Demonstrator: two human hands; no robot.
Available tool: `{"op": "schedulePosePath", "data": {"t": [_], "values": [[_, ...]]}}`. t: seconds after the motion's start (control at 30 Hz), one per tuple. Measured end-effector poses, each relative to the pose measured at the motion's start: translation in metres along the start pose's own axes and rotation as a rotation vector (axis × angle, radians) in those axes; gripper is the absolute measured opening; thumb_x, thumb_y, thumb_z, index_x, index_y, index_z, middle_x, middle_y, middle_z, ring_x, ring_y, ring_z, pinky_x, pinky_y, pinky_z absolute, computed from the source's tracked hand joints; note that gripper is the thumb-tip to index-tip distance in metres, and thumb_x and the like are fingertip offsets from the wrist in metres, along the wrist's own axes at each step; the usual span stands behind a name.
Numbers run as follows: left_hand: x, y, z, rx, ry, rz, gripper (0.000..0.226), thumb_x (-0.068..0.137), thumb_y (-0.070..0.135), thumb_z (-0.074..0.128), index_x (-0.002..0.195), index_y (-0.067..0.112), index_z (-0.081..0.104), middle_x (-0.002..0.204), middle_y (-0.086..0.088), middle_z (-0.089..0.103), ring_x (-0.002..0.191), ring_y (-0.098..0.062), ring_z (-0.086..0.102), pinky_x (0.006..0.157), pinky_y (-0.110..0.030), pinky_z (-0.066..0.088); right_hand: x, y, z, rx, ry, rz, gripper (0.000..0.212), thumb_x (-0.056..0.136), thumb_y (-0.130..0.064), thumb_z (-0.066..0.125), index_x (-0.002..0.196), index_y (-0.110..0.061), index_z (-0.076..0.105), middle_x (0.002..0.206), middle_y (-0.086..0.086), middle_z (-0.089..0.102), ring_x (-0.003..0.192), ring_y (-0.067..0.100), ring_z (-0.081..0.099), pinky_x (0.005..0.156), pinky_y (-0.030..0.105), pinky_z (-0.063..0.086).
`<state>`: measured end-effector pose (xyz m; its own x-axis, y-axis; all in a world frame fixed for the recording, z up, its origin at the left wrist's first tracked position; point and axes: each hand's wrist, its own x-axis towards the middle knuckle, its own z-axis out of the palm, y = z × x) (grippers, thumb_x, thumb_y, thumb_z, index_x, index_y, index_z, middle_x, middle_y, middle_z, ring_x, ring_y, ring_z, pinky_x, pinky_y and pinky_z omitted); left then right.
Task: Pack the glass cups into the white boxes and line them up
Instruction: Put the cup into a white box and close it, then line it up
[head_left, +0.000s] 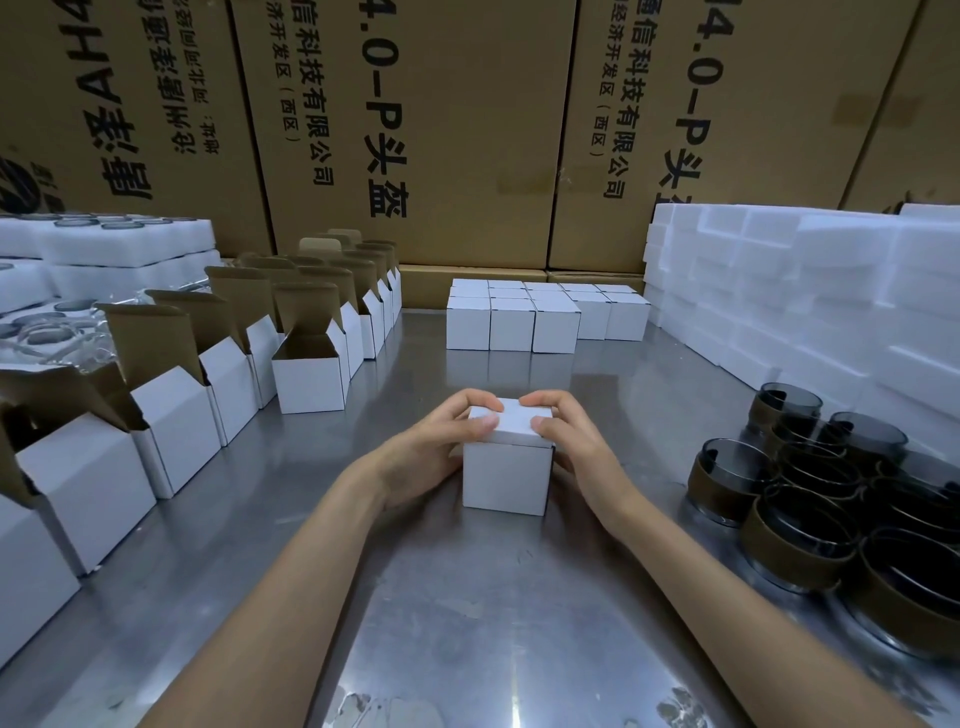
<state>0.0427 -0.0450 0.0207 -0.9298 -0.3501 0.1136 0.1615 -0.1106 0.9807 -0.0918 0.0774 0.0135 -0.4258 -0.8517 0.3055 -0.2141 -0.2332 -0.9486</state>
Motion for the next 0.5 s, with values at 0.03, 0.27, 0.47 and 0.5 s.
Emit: {"op": "schedulePosePath", "data": {"t": [0.03, 0.27, 0.47, 0.5], "values": [[0.000, 0.000, 0.000, -0.001, 0.005, -0.009, 0.017, 0.080, 0.033, 0.061, 0.095, 0.024, 0.059, 0.107, 0.008, 0.065, 0.088, -0.011, 0.060, 0.076, -0.021, 0.046, 0.001, 0.001, 0.000, -0.034, 0.003, -0.009, 0.019, 0.084, -0.023, 0.055, 0.103, -0.018, 0.056, 0.098, -0.003, 0.055, 0.082, -0.001, 0.051, 0.073, 0.012, 0.041], [0.009, -0.009, 0.002, 0.414, 0.444, 0.207, 0.024, 0.092, 0.037, 0.057, 0.116, 0.038, 0.058, 0.117, 0.015, 0.059, 0.111, 0.002, 0.056, 0.087, -0.006, 0.042, 0.004, 0.016, -0.002, -0.404, 0.259, -0.173, 0.013, 0.092, -0.035, 0.059, 0.103, -0.042, 0.057, 0.116, -0.015, 0.040, 0.120, 0.002, 0.041, 0.105, 0.025, 0.033], [0.015, -0.020, 0.008, 0.384, 0.344, 0.098, 0.065, 0.081, 0.072, 0.018, 0.135, 0.045, 0.044, 0.137, 0.018, 0.049, 0.113, 0.005, 0.054, 0.097, -0.011, 0.038, 0.006, 0.022, 0.002, -0.752, 0.305, -0.184, 0.065, 0.060, -0.076, 0.059, 0.115, -0.043, 0.048, 0.123, -0.019, 0.033, 0.113, 0.005, 0.047, 0.080, 0.032, 0.048], [0.017, -0.019, 0.006, 0.364, 0.344, 0.087, 0.065, 0.082, 0.071, 0.015, 0.134, 0.046, 0.044, 0.133, 0.019, 0.051, 0.103, 0.009, 0.058, 0.086, -0.006, 0.042, 0.009, 0.022, 0.001, -0.786, 0.333, -0.197, 0.067, 0.059, -0.076, 0.059, 0.114, -0.041, 0.047, 0.123, -0.019, 0.035, 0.111, 0.007, 0.050, 0.078, 0.033, 0.049]]}}
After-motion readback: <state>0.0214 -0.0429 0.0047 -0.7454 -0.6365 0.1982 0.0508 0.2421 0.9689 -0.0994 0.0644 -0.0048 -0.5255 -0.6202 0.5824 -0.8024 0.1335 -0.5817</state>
